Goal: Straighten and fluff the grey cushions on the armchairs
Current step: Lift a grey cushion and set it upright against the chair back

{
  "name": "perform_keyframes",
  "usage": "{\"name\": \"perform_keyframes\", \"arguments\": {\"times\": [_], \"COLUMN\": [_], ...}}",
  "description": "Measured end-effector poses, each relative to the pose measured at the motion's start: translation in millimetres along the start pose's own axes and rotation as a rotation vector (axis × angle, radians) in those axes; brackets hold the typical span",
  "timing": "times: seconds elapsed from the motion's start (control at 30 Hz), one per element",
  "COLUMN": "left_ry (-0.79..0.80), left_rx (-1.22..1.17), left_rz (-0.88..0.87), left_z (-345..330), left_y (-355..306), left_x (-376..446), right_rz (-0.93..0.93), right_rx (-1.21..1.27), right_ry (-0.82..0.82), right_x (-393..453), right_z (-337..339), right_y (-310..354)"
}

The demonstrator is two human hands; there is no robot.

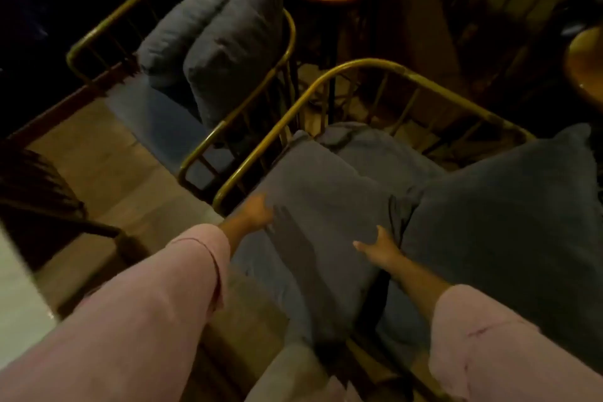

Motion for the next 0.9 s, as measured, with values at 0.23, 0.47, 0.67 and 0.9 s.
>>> {"name": "perform_keyframes", "arguments": {"times": [0.23, 0.47, 0.67, 0.9], "left_ry": [0.011, -0.093, -0.004, -0.140], "left_rx": [-0.033, -0.241, -0.426, -0.072], "left_rz": [0.010, 0.126, 0.245, 0.138], "left_z": [-26.8, -43.6, -31.3, -26.6], "left_y": [51.4, 88.4, 82.5, 54.0], "left_x": [102.8, 169.7, 184.1, 121.9], "right_rz": [-0.219, -0.362, -0.202, -0.013], "right_rx": [0.345, 0.836, 0.960, 1.008], "right_ry": [-0.284, -0.191, -0.212, -0.380], "right_x": [25.8, 53.9, 52.5, -4.2], "right_z": [-36.4, -62.3, -54.3, -6.3], "right_y": [-46.2, -98.2, -86.4, -54.8]}}
Point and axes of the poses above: each hand's wrist, its own x-axis towards the middle knuckle, its own z-axis out of the back of the hand, y = z × x, the point moved 4 cm from there along x, towards the middle knuckle, and after that the axes turned 3 degrees about y, right-handed, at the moved point
